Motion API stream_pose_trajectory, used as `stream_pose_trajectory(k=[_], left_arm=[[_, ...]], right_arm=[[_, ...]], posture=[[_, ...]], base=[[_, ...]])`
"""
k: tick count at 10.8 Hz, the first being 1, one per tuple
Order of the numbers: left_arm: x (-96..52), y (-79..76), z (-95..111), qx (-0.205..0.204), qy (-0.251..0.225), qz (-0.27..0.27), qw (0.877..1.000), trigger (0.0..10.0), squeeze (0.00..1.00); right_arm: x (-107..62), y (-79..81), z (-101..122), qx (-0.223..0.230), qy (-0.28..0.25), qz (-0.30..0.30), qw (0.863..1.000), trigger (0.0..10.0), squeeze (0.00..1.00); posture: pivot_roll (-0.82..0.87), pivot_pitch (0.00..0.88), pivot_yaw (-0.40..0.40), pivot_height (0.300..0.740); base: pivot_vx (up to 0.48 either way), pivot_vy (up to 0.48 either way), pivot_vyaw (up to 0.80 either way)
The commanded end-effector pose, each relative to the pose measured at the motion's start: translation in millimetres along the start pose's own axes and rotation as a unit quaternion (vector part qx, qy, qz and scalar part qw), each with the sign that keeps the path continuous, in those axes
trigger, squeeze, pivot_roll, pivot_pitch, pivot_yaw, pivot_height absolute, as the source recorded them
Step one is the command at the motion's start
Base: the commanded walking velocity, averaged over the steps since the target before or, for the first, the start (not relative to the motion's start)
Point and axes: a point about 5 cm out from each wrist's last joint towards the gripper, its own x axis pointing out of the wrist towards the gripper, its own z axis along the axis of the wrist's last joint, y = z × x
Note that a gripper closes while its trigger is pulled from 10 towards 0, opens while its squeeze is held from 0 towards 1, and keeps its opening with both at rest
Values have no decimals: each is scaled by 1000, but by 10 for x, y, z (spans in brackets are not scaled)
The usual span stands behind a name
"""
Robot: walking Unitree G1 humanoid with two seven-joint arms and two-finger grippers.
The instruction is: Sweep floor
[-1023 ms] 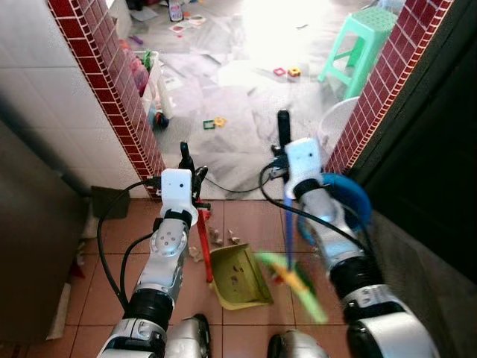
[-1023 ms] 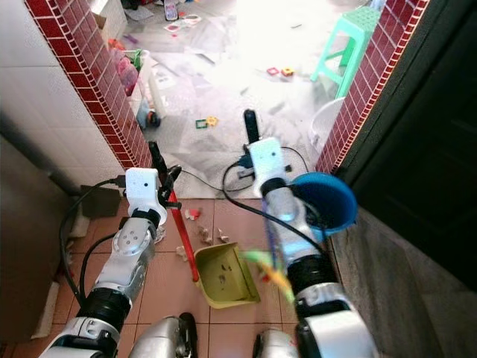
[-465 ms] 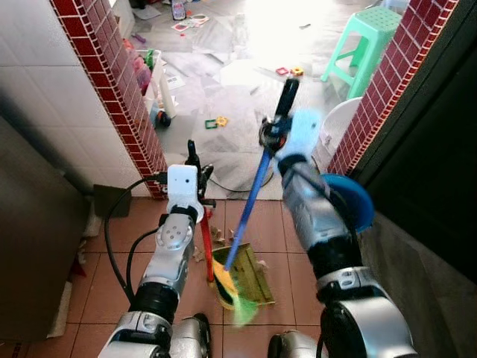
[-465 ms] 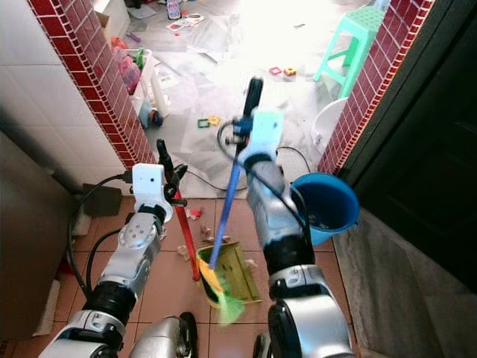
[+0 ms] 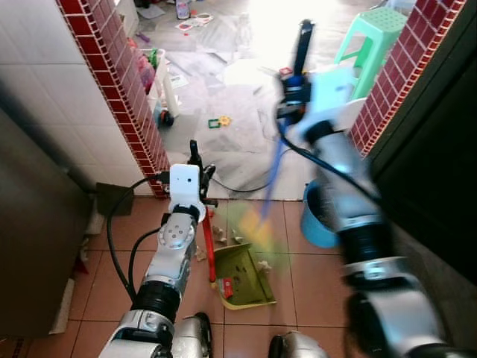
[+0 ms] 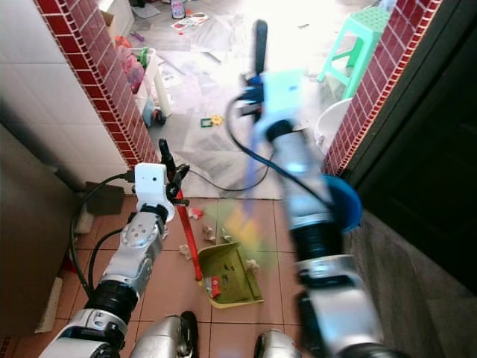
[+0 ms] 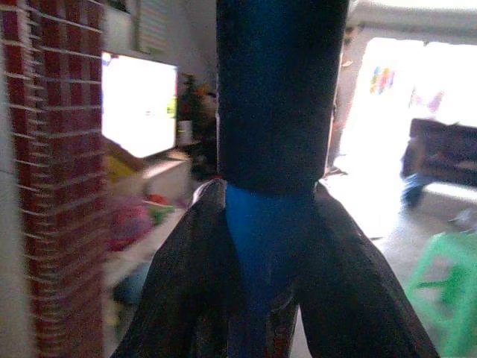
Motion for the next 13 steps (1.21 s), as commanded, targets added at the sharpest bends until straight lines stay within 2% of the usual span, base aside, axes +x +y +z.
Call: stream_pose_trajectory(k=[1,2,3,4,6,7,8,10,12,13], left_arm=[[-42,-45,-185,-5,52,-11,999,10000,0],[-42,-42,-185,-3,52,-11,999,10000,0],[-38,-34,-182,-1,52,-11,999,10000,0],[-35,-24,-174,0,49,-9,999,10000,0],[-35,-9,-171,3,47,-6,999,10000,0],[-34,-8,-162,5,44,-6,999,10000,0],[-27,2,-114,6,31,-6,999,10000,0],[-20,24,-69,7,22,-9,1000,10000,0],[-22,61,-7,8,9,-16,1000,10000,0],[-43,116,41,21,-4,-14,1000,10000,0]], right_arm=[[-36,-18,46,-21,-17,2,1000,10000,0],[-95,-42,-45,-28,2,-4,1000,10000,0],[-221,-43,-284,-23,62,-24,998,10000,0],[-306,9,-457,5,107,-35,994,10000,0],[-365,212,-576,92,136,-37,986,10000,0],[-359,278,-560,116,134,-38,983,10000,0],[-322,330,-451,130,103,-28,986,10000,0],[-268,306,-364,158,82,-37,983,10000,0],[-220,271,-283,152,66,-39,985,10000,0],[-207,228,-226,130,53,-34,990,10000,0]], posture=[[-99,121,19,740],[-98,121,20,740],[-95,122,23,740],[-94,122,25,740],[-90,120,28,740],[-89,118,28,740],[-86,111,31,740],[-80,97,41,740],[-75,69,46,740],[-69,44,45,740]], base=[[0,0,0],[0,0,0],[0,0,0],[0,0,0],[0,0,0],[0,0,0],[0,0,0],[0,0,0],[0,0,0],[0,0,0]])
